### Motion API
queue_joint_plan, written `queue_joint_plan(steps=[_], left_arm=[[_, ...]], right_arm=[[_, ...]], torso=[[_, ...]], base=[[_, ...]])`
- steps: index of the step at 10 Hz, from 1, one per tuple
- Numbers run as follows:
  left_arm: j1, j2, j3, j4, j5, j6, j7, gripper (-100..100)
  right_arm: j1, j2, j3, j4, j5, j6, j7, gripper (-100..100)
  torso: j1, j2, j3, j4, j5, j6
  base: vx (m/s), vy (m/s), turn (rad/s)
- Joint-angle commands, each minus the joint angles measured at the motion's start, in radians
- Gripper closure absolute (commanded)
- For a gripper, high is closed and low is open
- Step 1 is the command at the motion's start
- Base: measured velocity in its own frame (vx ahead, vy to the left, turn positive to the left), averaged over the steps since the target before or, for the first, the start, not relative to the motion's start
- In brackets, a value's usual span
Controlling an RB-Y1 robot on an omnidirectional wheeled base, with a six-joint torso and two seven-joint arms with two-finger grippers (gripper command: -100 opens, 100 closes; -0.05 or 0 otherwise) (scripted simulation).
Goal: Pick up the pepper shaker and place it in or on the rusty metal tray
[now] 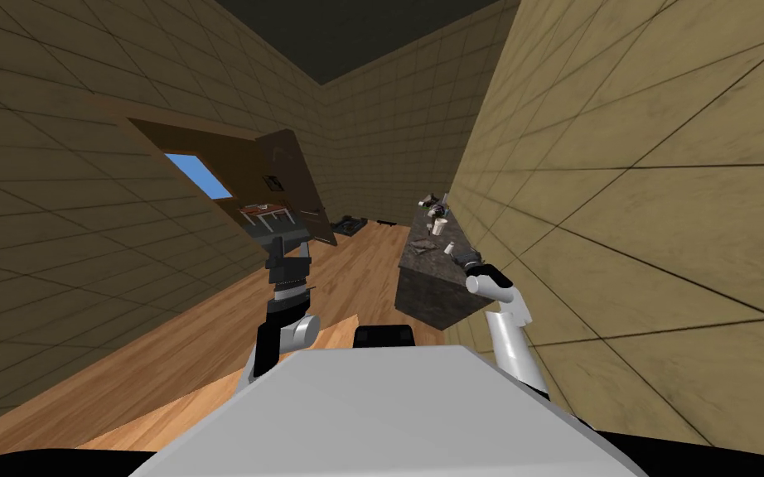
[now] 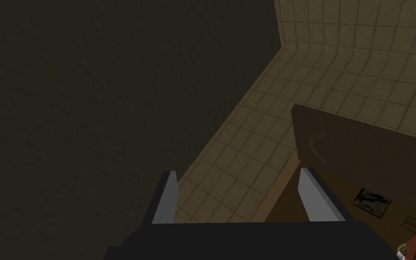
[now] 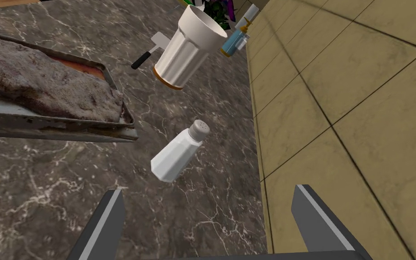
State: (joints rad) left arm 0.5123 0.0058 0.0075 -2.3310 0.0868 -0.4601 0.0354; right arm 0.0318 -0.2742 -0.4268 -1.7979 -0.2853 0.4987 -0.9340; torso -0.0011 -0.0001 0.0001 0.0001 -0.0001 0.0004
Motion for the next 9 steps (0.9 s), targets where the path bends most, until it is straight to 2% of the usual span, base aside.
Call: queue_joint_plan(steps=[1,2,4,5,6,7,8,9], left_arm=[[0.000,0.000,0.000,0.000,0.000,0.000,0.000,0],[0.000,0.000,0.000,0.000,0.000,0.000,0.000,0],[0.000,0.000,0.000,0.000,0.000,0.000,0.000,0],[0.000,0.000,0.000,0.000,0.000,0.000,0.000,0],[0.000,0.000,0.000,0.000,0.000,0.000,0.000,0],[0.000,0.000,0.000,0.000,0.000,0.000,0.000,0],[0.000,0.000,0.000,0.000,0.000,0.000,0.000,0],[0.000,0.000,0.000,0.000,0.000,0.000,0.000,0]], right_arm=[[-0.011,-0.004,-0.016,0.014,-0.008,0.049,-0.021,-100],[-0.041,-0.011,-0.048,0.051,-0.018,0.076,-0.054,-100],[-0.041,-0.011,-0.048,0.051,-0.018,0.104,-0.054,-100],[-0.070,-0.019,-0.080,0.088,-0.027,0.142,-0.086,-100],[-0.070,-0.019,-0.080,0.088,-0.027,0.156,-0.086,-100],[-0.098,-0.026,-0.112,0.125,-0.035,0.190,-0.115,-100],[-0.098,-0.026,-0.112,0.125,-0.035,0.206,-0.115,-100],[-0.126,-0.035,-0.143,0.161,-0.041,0.241,-0.142,-100]], torso=[[0.000,0.000,0.000,0.000,0.000,0.000],[0.000,0.000,0.000,0.000,0.000,0.001],[-0.001,0.000,0.000,0.000,0.000,0.001],[-0.001,0.000,0.000,0.000,0.000,0.001],[-0.001,0.000,0.000,0.000,0.000,0.000],[-0.001,0.000,0.000,0.000,0.000,0.000],[-0.002,0.000,0.000,0.000,-0.001,0.000],[-0.002,0.000,0.000,0.000,-0.001,0.001]], base=[[0.006,-0.005,0.076],[0.007,-0.009,0.139],[0.005,-0.011,0.036],[0.006,-0.016,0.111],[0.008,-0.025,0.084],[0.015,-0.038,0.144],[0.015,-0.037,0.065],[0.014,-0.044,0.108]])
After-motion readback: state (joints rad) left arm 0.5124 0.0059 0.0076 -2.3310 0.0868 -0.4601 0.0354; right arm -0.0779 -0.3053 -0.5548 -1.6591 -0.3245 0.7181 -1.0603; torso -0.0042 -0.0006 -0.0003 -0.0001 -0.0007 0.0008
